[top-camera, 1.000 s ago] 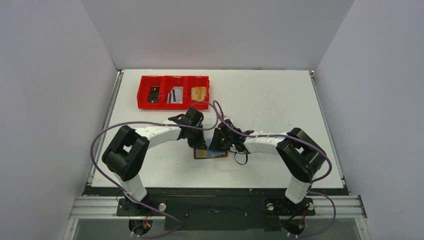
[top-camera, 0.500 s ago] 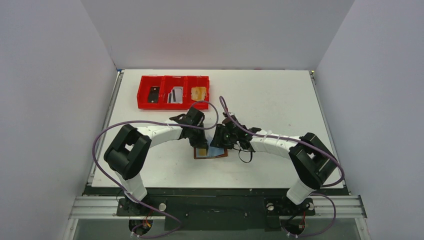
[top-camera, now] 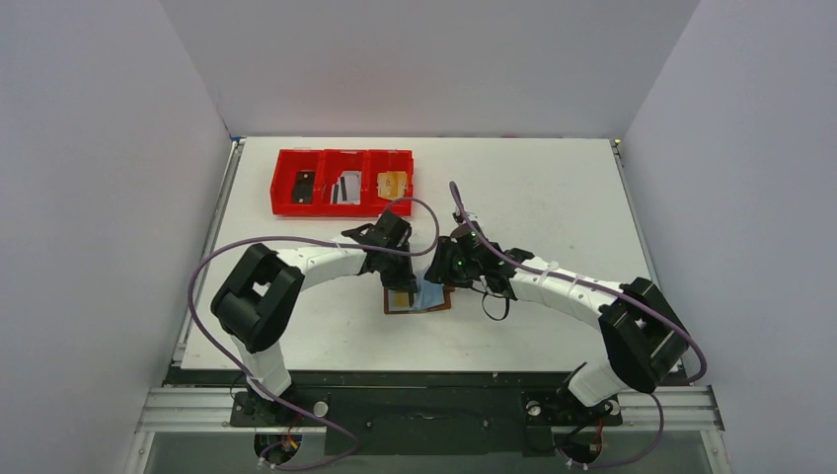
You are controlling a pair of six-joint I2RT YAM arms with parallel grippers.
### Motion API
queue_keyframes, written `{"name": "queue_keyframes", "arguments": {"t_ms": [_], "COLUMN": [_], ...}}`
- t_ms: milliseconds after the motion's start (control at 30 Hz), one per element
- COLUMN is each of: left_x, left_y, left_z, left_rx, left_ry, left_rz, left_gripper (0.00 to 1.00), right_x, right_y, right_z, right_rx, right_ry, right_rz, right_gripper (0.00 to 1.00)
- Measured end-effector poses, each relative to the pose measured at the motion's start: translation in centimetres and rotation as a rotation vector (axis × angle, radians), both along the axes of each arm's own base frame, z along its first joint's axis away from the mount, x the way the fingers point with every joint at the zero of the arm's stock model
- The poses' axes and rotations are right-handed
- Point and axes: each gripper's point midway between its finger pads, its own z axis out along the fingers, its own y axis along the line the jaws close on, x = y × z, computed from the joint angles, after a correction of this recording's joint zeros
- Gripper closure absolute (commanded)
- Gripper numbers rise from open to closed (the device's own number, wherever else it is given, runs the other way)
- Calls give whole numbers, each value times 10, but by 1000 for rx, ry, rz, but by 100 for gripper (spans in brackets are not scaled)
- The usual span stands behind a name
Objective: Take the credit cards out of the card holder
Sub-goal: Remove the credit card from the card holder.
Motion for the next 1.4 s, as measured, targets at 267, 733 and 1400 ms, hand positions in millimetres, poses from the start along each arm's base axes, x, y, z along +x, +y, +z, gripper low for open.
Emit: {"name": "queue_keyframes", "arguments": {"t_ms": [267,733,1400], "left_x": [3,7,18], "left_y": [-18,-37,-64], "left_z": [8,13,14], "left_rx": [-28,-55,-112], "left_ry": [-19,-26,-15], "left_rz": [-37,-71,-109], "left_gripper": [98,98,88], "right_x": [1,-8,-8], "right_y": [-11,-20,-51], "right_z": [8,-6,19], "right_rx": [-7,-33,-41], "right_ry": [-20,5,-80], "right_rz": [-26,-30,-145], "right_gripper": [64,68,64]}}
